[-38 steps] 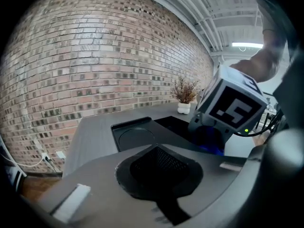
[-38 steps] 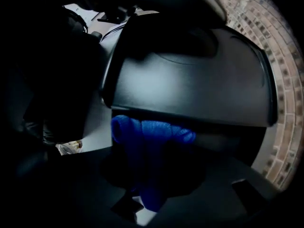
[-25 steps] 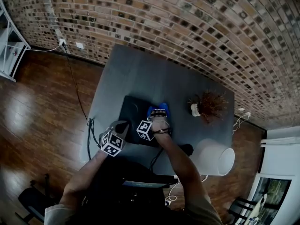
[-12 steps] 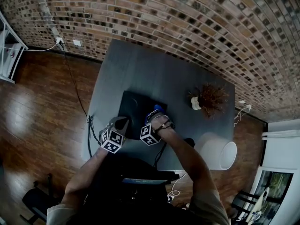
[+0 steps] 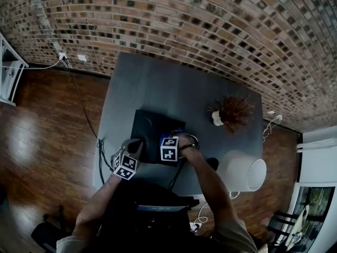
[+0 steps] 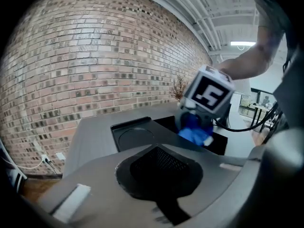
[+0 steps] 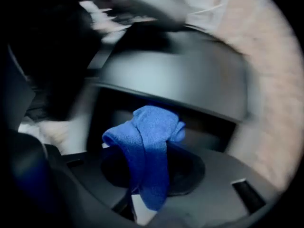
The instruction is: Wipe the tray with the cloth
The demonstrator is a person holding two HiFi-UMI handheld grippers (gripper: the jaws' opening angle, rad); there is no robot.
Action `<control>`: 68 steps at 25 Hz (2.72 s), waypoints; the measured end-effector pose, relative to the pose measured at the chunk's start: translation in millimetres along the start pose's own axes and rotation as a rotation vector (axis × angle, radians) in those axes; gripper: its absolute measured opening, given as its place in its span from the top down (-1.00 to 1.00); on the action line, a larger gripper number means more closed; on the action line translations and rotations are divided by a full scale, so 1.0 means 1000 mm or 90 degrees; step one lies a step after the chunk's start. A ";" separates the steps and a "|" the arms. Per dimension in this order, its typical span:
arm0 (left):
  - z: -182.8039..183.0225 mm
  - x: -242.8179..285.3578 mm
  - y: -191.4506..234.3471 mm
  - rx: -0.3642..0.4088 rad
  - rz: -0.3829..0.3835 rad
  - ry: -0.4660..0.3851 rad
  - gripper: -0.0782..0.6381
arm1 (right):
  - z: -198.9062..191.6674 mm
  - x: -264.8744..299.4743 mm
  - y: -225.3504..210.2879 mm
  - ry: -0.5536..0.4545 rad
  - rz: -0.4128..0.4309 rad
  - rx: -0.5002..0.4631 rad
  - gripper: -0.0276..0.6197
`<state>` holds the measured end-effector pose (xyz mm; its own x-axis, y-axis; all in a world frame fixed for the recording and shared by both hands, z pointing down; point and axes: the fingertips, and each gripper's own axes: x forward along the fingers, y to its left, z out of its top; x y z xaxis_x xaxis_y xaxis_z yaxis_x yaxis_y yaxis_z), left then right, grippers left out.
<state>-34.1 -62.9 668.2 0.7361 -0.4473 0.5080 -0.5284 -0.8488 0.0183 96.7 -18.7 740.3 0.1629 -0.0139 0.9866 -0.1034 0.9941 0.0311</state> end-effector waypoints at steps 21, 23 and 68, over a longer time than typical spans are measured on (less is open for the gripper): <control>-0.001 -0.001 0.005 -0.009 -0.006 0.006 0.77 | -0.126 -0.034 0.178 0.126 -0.217 0.505 0.45; -0.002 -0.001 0.005 -0.010 -0.008 0.009 0.77 | -0.126 -0.035 0.178 0.092 -0.225 0.547 0.45; -0.002 0.006 -0.005 0.006 -0.006 0.004 0.77 | 0.113 -0.070 -0.139 -0.137 -0.463 -0.030 0.46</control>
<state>-27.9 -60.6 672.4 0.7387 -0.4374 0.5128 -0.5175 -0.8555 0.0158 -11.2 -167.8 685.4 -0.0212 -0.6834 0.7298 -0.0006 0.7299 0.6835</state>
